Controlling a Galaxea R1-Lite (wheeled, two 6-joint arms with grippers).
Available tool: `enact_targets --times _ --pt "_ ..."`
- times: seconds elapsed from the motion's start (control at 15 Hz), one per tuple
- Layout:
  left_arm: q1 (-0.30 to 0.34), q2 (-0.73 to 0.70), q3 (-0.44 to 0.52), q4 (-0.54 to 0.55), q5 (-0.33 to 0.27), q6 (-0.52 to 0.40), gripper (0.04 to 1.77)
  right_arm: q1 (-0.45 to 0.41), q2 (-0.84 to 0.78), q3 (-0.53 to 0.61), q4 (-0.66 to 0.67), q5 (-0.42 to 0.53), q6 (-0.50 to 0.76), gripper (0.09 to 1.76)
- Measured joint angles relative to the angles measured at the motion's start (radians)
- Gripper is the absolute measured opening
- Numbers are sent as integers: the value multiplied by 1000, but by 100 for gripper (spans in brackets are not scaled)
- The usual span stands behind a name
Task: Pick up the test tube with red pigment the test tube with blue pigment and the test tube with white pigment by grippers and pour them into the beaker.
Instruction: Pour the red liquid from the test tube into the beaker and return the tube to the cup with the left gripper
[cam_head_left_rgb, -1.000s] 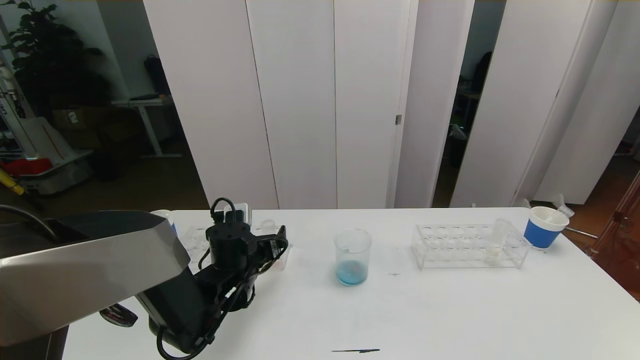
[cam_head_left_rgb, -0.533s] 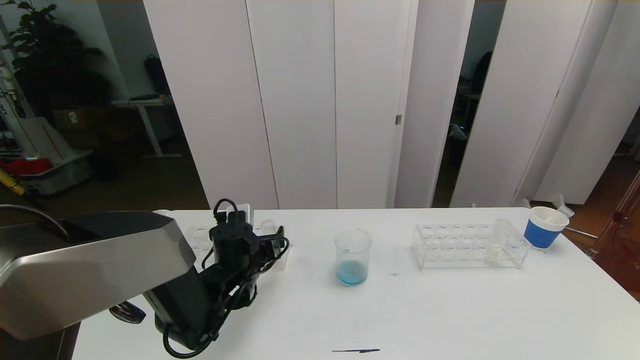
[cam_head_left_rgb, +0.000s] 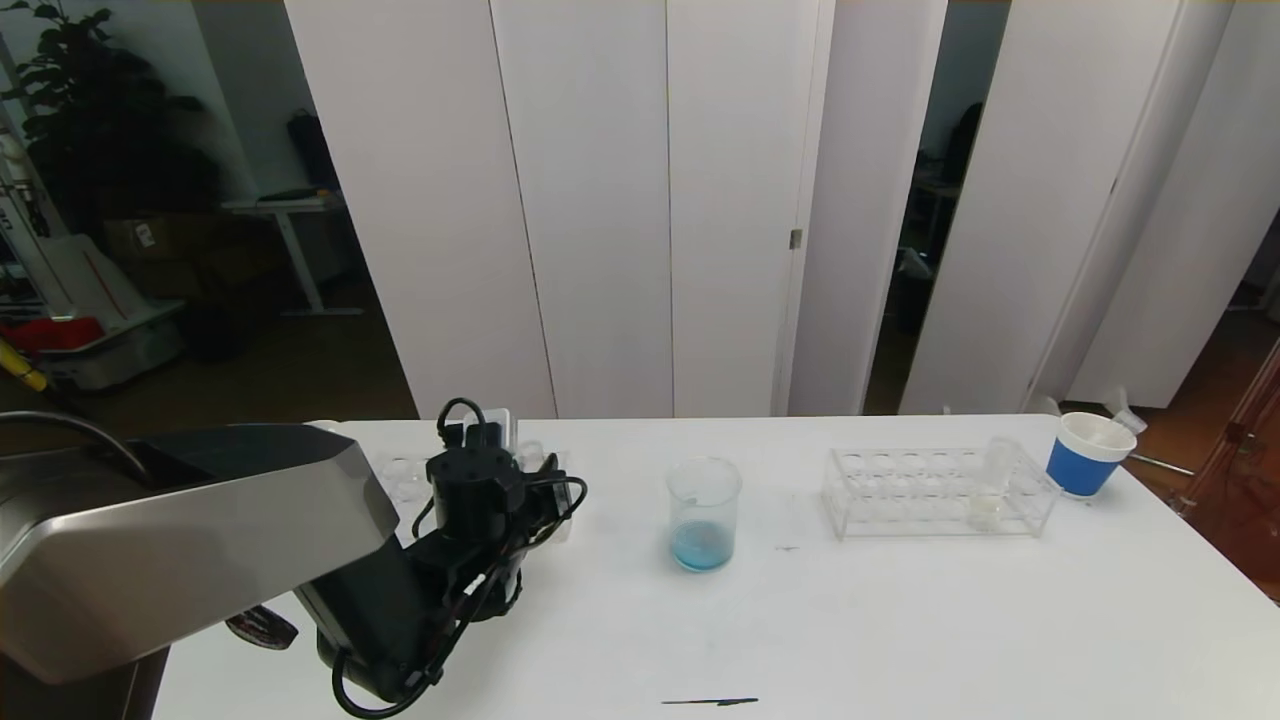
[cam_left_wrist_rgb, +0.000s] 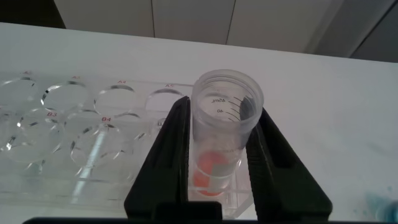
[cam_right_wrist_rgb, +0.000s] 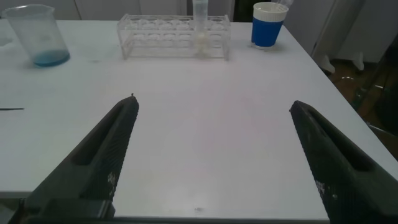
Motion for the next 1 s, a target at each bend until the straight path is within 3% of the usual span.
enact_targets --times 0.53,1.0 --pt "-4 -16 7 7 0 2 61 0 0 0 0 0 0 174" --pt "-10 -64 13 -28 -1 77 59 0 0 0 0 0 0 174"
